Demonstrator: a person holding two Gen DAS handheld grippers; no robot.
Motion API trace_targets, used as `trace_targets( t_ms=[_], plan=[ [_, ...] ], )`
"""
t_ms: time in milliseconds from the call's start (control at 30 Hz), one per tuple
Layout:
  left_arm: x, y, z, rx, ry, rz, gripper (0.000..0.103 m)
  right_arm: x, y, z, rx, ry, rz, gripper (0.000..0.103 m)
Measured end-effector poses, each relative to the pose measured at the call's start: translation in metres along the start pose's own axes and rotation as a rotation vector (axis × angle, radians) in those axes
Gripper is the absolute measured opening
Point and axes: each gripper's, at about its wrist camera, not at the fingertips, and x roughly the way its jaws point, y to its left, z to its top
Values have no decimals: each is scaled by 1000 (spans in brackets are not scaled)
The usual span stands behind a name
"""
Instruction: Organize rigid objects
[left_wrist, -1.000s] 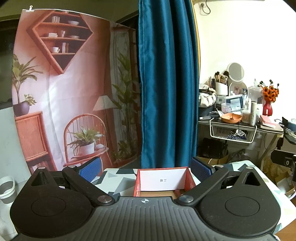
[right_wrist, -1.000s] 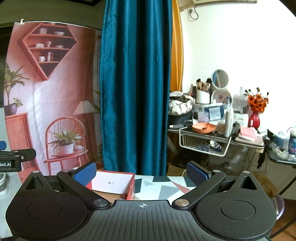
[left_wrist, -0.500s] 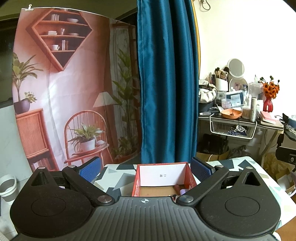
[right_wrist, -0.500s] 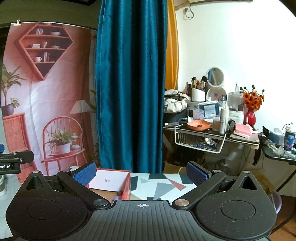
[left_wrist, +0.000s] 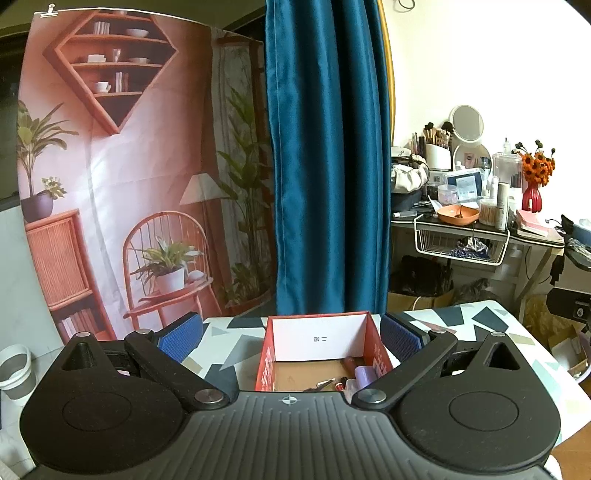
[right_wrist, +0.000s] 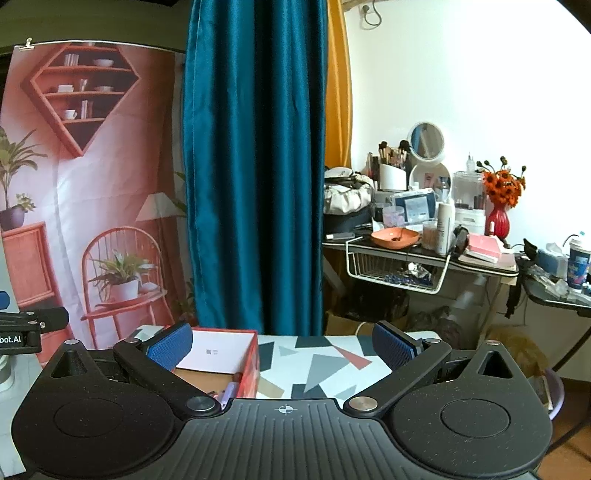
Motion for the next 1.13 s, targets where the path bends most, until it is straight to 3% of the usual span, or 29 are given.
trace_targets(
  t_ms=[1133],
  plan=[
    [2,-1,-1,-12,8,0,103,1,0,0,0,3,-1,103]
  ],
)
